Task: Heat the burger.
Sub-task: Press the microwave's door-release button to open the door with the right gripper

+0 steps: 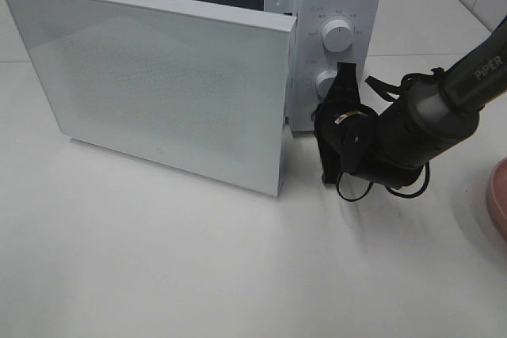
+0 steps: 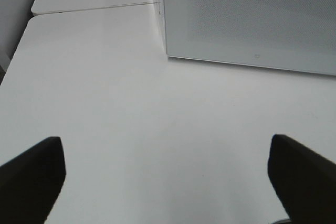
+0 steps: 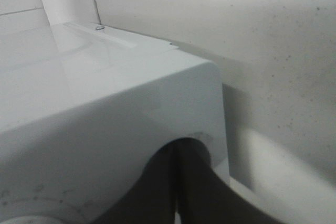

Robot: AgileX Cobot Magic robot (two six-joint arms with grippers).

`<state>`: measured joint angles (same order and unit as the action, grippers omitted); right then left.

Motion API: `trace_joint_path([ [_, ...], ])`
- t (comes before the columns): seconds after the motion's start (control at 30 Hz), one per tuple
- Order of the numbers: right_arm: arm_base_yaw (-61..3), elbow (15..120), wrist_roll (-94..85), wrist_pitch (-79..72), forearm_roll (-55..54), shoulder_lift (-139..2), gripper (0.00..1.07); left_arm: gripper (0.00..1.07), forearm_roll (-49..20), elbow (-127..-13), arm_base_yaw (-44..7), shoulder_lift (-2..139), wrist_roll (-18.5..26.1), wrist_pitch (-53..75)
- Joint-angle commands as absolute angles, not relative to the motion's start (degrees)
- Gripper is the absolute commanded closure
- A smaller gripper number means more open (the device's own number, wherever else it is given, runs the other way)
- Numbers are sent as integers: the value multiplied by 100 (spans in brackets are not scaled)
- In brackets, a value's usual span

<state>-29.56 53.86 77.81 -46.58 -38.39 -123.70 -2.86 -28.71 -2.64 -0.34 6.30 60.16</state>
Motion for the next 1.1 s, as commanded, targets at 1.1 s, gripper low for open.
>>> trace_joint_path([
  [1.1,-2893,4687,7597,-4142,-2859,-11574,107,9,-304,-2848,-286,-166,619,5964],
])
